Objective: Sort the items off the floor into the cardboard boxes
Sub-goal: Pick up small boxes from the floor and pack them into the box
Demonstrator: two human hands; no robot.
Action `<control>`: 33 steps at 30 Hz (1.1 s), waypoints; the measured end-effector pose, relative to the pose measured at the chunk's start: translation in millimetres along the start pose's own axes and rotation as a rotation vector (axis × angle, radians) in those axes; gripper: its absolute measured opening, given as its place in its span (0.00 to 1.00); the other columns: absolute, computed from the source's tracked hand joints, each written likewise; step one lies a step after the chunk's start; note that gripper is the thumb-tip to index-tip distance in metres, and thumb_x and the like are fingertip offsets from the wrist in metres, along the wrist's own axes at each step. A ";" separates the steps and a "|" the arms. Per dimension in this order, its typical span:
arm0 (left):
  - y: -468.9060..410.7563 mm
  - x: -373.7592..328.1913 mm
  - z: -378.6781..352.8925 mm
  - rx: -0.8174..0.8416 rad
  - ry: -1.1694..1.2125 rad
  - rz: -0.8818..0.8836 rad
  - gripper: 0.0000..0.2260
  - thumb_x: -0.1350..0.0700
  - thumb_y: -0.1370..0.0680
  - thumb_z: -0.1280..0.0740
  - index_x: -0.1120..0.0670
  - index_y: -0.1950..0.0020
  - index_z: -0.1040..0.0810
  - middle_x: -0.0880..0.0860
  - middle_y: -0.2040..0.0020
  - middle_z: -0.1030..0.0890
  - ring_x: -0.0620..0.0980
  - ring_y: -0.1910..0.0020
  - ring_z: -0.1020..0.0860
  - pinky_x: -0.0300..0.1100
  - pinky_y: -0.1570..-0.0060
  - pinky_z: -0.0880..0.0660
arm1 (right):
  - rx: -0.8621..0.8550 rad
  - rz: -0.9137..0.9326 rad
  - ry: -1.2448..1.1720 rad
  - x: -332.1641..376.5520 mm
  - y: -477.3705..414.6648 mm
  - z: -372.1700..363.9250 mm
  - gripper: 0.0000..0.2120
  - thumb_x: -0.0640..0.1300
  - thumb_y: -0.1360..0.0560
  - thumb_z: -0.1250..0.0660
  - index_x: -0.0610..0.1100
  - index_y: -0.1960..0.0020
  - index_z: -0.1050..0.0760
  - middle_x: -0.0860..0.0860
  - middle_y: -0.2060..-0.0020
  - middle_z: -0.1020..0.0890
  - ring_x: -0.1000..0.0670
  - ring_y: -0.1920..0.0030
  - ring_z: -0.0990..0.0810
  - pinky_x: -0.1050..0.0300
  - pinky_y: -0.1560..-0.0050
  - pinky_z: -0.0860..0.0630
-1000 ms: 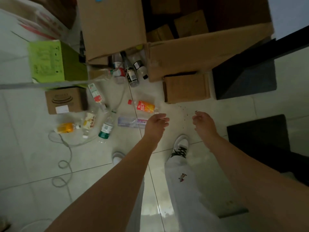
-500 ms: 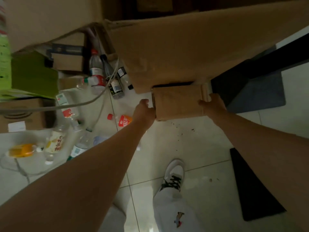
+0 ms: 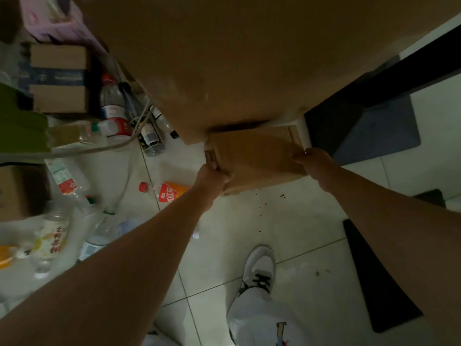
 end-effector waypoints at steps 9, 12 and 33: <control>159.4 -28.0 31.0 0.060 -0.062 -0.109 0.09 0.70 0.28 0.33 0.56 0.57 0.25 0.57 0.62 0.23 0.55 0.62 0.23 0.38 0.71 0.27 | -0.019 -0.160 -0.361 -20.4 170.8 12.7 0.14 0.55 0.23 0.34 0.48 0.43 0.25 0.48 0.45 0.20 0.50 0.52 0.22 0.53 0.49 0.24; 236.3 -39.0 45.2 0.104 0.025 -0.146 0.12 0.72 0.29 0.34 0.58 0.52 0.25 0.61 0.55 0.23 0.58 0.60 0.22 0.43 0.72 0.24 | -0.090 -0.120 -0.458 -7.8 244.8 31.6 0.22 0.57 0.24 0.32 0.45 0.37 0.25 0.49 0.43 0.21 0.50 0.48 0.22 0.51 0.43 0.24; 614.4 -300.4 229.4 -0.174 0.091 -0.501 0.08 0.70 0.28 0.30 0.59 0.53 0.22 0.53 0.66 0.21 0.46 0.70 0.26 0.32 0.74 0.29 | 0.020 0.193 -0.742 296.0 654.5 113.2 0.40 0.53 0.28 0.27 0.53 0.24 0.47 0.47 0.34 0.30 0.46 0.39 0.28 0.47 0.42 0.26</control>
Point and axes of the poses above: each hand's wrist, its own y-axis away from the middle knuckle, its own z-axis out of the back of the hand, x = y × z, the point moved 10 cm from there along -y, towards the middle knuckle
